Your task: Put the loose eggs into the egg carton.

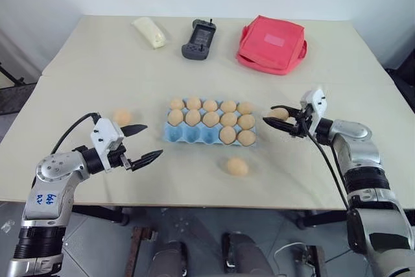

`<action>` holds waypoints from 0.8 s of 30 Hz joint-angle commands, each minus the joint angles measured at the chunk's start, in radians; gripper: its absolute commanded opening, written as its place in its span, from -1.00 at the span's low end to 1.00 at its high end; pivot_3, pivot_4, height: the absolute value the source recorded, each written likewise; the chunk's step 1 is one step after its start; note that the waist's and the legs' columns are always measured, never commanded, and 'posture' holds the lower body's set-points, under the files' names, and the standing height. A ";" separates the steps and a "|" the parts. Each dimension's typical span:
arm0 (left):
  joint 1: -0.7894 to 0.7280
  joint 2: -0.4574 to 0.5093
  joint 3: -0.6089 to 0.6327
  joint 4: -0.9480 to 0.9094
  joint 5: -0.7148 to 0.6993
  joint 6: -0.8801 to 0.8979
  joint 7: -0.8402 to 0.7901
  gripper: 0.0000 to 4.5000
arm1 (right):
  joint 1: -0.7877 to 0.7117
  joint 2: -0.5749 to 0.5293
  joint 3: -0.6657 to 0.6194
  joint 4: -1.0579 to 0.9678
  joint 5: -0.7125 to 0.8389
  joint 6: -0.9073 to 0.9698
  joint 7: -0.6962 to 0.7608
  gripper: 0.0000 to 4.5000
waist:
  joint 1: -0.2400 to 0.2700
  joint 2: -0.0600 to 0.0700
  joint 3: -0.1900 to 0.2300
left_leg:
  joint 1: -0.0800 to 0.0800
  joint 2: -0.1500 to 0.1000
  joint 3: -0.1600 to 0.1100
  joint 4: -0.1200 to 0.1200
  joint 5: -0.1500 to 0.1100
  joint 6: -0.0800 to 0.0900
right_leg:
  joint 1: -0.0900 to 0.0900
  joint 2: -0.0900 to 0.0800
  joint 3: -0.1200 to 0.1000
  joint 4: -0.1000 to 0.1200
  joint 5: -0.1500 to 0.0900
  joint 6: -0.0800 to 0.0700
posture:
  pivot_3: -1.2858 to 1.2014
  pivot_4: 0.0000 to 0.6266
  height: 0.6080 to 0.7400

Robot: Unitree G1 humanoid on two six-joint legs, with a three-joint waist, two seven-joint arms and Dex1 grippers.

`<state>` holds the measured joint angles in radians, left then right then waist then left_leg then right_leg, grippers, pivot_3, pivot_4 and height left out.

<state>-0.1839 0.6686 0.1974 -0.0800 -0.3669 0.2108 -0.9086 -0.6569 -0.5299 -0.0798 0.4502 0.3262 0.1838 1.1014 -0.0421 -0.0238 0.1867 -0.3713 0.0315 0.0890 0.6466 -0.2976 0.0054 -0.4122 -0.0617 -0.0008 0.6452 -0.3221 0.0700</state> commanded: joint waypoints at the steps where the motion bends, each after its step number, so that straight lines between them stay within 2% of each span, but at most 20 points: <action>1: -0.005 0.008 0.022 -0.023 -0.019 -0.005 0.005 1.00 | 0.029 0.058 0.057 -0.255 0.063 0.134 -0.042 -0.04 | -0.005 0.000 0.000 | 0.000 0.000 0.000 0.000 0.000 0.000 | 0.000 0.000 0.000 0.000 0.000 0.000 | 0.03 -0.52 1.00; 5: -0.008 -0.002 0.020 -0.007 -0.024 -0.003 0.008 1.00 | 0.049 0.172 0.147 -0.371 0.047 0.179 -0.118 -0.04 | -0.010 0.000 0.000 | 0.000 0.000 0.000 0.000 0.000 0.000 | 0.000 -0.001 0.000 0.000 0.000 0.000 | 0.03 -0.52 1.00; 10: -0.002 -0.006 0.020 -0.003 -0.023 -0.005 0.010 1.00 | 0.041 0.255 0.219 -0.287 -0.028 0.103 -0.161 -0.04 | -0.013 0.000 0.000 | -0.001 -0.001 0.000 0.000 0.000 0.000 | -0.001 -0.001 0.000 0.000 0.000 0.000 | 0.03 -0.52 1.00; 15: 0.008 -0.001 0.033 -0.005 -0.025 -0.005 0.014 1.00 | 0.016 0.293 0.225 -0.248 -0.048 0.066 -0.191 0.68 | -0.013 0.000 0.000 | -0.002 -0.001 0.000 0.000 0.000 0.000 | -0.001 -0.002 -0.003 -0.002 0.000 0.000 | 0.03 -0.52 1.00; 17: 0.012 -0.001 0.033 -0.014 -0.026 -0.002 0.016 1.00 | 0.024 0.278 0.213 -0.284 -0.037 0.075 -0.185 0.98 | -0.013 0.000 0.000 | -0.002 -0.001 0.000 0.000 -0.001 0.000 | -0.001 -0.002 -0.003 -0.002 0.000 0.000 | 0.03 -0.52 1.00; 24: -0.006 0.003 0.009 -0.014 -0.028 -0.007 -0.002 1.00 | 0.160 0.077 0.085 -0.449 0.044 0.104 -0.107 0.98 | -0.001 0.000 0.000 | -0.003 -0.001 -0.002 -0.001 -0.002 0.000 | -0.001 -0.003 -0.006 -0.003 0.000 0.000 | 0.03 -0.52 1.00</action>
<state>-0.1754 0.6637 0.1982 -0.0695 -0.3796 0.2114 -0.9038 -0.5116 -0.4296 0.0529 0.0495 0.3425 0.2869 0.9785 -0.0427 -0.0239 0.1867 -0.3742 0.0307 0.0872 0.6460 -0.3004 0.0059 -0.4132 -0.0652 -0.0081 0.6415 -0.3221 0.0700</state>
